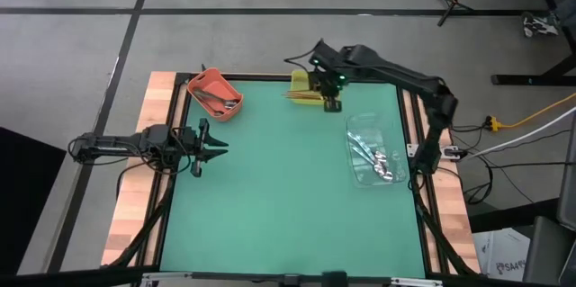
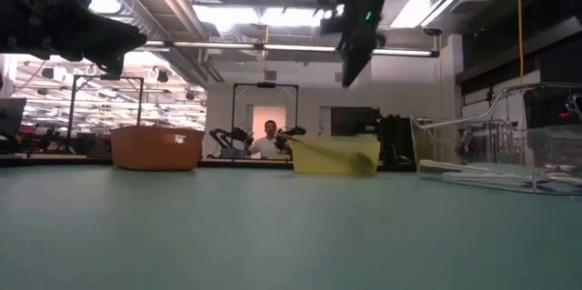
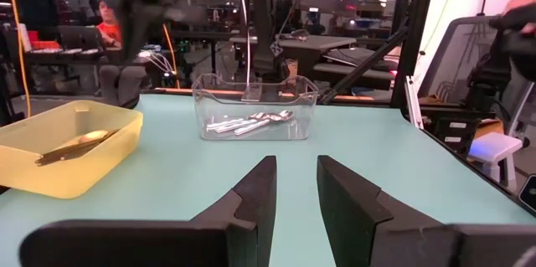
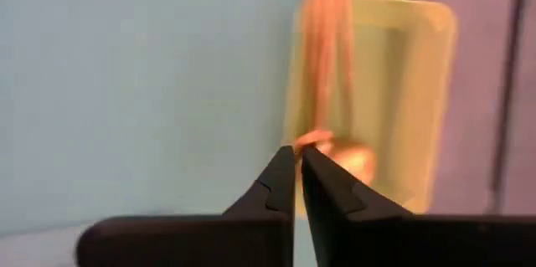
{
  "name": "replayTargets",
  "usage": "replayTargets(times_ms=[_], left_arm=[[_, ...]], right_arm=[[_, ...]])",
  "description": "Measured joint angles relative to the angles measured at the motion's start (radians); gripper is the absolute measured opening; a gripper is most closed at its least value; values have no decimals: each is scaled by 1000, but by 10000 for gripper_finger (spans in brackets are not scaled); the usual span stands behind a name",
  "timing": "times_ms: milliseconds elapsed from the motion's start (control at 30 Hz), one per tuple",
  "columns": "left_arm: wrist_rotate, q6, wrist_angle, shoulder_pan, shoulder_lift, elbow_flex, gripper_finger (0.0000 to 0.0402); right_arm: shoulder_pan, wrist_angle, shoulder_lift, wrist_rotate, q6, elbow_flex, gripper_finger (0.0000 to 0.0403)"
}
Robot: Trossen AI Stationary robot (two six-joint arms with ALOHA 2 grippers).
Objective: Sort silverware by color (type)
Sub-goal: Return to Home Position
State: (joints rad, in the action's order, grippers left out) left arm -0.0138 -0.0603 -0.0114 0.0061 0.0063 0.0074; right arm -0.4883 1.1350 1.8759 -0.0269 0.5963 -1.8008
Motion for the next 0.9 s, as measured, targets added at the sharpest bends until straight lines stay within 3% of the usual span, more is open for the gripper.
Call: replayTargets(times_ms=[200, 367, 467, 667, 900], left_arm=[[0, 0, 0, 0, 0, 0, 82], [0, 0, 0, 0, 0, 0, 82], [0, 0, 0, 0, 0, 0, 82], [0, 0, 0, 0, 0, 0, 82], [0, 0, 0, 0, 0, 0, 82]], right_arm=[[69, 87, -184, 93, -145, 39, 5], [179, 40, -376, -17, -329, 160, 2], [257, -19, -499, -72, -420, 268, 1], [374, -205, -751, -75, -534, 546, 1], [397, -470, -1011, -76, -589, 872, 1]])
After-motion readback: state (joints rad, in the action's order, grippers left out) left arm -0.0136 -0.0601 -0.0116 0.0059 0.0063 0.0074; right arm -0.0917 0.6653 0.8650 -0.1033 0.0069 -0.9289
